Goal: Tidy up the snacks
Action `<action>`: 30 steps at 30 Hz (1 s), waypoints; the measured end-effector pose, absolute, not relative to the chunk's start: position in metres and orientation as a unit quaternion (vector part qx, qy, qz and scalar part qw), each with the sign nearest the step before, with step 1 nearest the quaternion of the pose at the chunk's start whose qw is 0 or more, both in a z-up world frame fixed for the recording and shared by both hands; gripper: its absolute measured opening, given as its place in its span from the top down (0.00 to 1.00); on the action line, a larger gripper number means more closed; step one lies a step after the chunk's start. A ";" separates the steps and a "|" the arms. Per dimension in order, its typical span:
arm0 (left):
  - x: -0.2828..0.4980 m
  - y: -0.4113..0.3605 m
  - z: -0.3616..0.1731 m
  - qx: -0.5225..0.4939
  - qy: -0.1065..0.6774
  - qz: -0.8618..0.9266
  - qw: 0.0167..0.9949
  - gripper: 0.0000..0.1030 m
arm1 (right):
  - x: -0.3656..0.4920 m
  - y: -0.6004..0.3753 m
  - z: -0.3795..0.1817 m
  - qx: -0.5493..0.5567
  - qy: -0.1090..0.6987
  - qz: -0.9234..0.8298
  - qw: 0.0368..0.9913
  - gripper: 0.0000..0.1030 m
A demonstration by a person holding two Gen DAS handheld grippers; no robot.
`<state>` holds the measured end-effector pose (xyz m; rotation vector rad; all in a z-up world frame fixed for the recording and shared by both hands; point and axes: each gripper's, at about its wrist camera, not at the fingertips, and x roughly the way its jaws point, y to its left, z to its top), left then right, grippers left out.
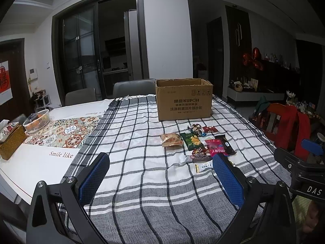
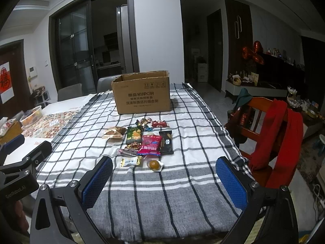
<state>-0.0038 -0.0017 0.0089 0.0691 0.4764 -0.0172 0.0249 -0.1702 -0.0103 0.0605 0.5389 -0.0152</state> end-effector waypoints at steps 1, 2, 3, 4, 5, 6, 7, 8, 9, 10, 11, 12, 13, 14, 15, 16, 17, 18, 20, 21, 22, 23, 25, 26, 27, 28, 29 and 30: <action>-0.004 -0.002 0.009 0.034 0.236 -0.008 0.971 0.00 | 0.025 -0.170 -0.010 0.030 0.266 -0.008 0.964 0.01; -0.004 -0.002 0.009 0.034 0.235 -0.008 0.971 0.00 | 0.025 -0.170 -0.010 0.030 0.266 -0.007 0.964 0.01; -0.004 -0.002 0.009 0.034 0.236 -0.009 0.971 0.00 | 0.025 -0.171 -0.010 0.030 0.266 -0.007 0.963 0.01; -0.004 -0.002 0.010 0.034 0.236 -0.009 0.971 0.00 | 0.025 -0.171 -0.010 0.030 0.266 -0.007 0.963 0.01; -0.004 -0.002 0.010 0.034 0.236 -0.008 0.971 0.00 | 0.025 -0.171 -0.010 0.030 0.266 -0.007 0.964 0.01; -0.004 -0.002 0.010 0.034 0.236 -0.008 0.971 0.00 | 0.025 -0.170 -0.010 0.030 0.266 -0.007 0.964 0.01; -0.004 -0.001 0.009 0.034 0.235 -0.009 0.971 0.00 | 0.025 -0.171 -0.010 0.030 0.266 -0.007 0.964 0.01; -0.004 -0.002 0.010 0.034 0.236 -0.009 0.971 0.00 | 0.025 -0.170 -0.010 0.030 0.266 -0.007 0.964 0.01; -0.004 -0.002 0.009 0.034 0.235 -0.008 0.971 0.00 | 0.025 -0.170 -0.010 0.030 0.266 -0.007 0.964 0.01; -0.005 -0.001 0.010 0.034 0.235 -0.008 0.971 0.00 | 0.024 -0.170 -0.010 0.030 0.266 -0.007 0.964 0.01; -0.004 -0.001 0.009 0.034 0.235 -0.009 0.971 0.00 | 0.024 -0.170 -0.010 0.030 0.266 -0.007 0.964 0.01; -0.004 -0.001 0.009 0.034 0.235 -0.009 0.971 0.00 | 0.024 -0.170 -0.010 0.030 0.265 -0.007 0.964 0.01; -0.004 -0.002 0.009 0.034 0.235 -0.008 0.971 0.00 | 0.024 -0.170 -0.009 0.030 0.265 -0.007 0.964 0.01; -0.005 -0.002 0.010 0.034 0.235 -0.008 0.971 0.00 | 0.024 -0.170 -0.009 0.030 0.265 -0.007 0.964 0.01; -0.005 -0.002 0.010 0.034 0.234 -0.009 0.972 0.00 | 0.024 -0.170 -0.010 0.030 0.265 -0.007 0.964 0.01; -0.004 -0.001 0.009 0.034 0.234 -0.009 0.972 0.00 | 0.024 -0.170 -0.009 0.030 0.265 -0.007 0.964 0.01; -0.005 -0.002 0.009 0.034 0.234 -0.009 0.972 0.00 | 0.024 -0.170 -0.009 0.030 0.265 -0.007 0.964 0.01; -0.005 -0.002 0.010 0.034 0.234 -0.009 0.971 0.00 | 0.024 -0.170 -0.009 0.030 0.265 -0.007 0.964 0.01; -0.004 -0.001 0.009 0.034 0.234 -0.009 0.972 0.00 | 0.024 -0.170 -0.009 0.031 0.265 -0.007 0.964 0.01; -0.005 -0.002 0.010 0.034 0.234 -0.009 0.972 0.00 | 0.024 -0.170 -0.009 0.031 0.265 -0.007 0.964 0.01; -0.005 -0.001 0.009 0.034 0.234 -0.009 0.972 0.00 | 0.023 -0.170 -0.009 0.030 0.265 -0.006 0.964 0.01; -0.005 -0.002 0.009 0.034 0.234 -0.008 0.972 0.00 | 0.024 -0.169 -0.009 0.030 0.265 -0.006 0.964 0.01; -0.005 -0.001 0.009 0.034 0.234 -0.009 0.972 0.00 | 0.023 -0.170 -0.009 0.030 0.264 -0.007 0.964 0.01; -0.005 -0.001 0.008 0.034 0.233 -0.008 0.972 0.00 | 0.023 -0.170 -0.009 0.031 0.264 -0.007 0.964 0.01; -0.006 -0.002 0.009 0.034 0.234 -0.009 0.972 0.00 | 0.023 -0.170 -0.009 0.031 0.264 -0.007 0.964 0.01; -0.005 -0.001 0.008 0.034 0.234 -0.009 0.972 0.00 | 0.023 -0.170 -0.009 0.031 0.265 -0.007 0.964 0.01; -0.005 -0.001 0.009 0.034 0.233 -0.008 0.972 0.00 | 0.023 -0.170 -0.009 0.031 0.264 -0.007 0.964 0.01; -0.006 -0.002 0.009 0.034 0.233 -0.008 0.972 0.00 | 0.023 -0.170 -0.009 0.030 0.264 -0.007 0.964 0.01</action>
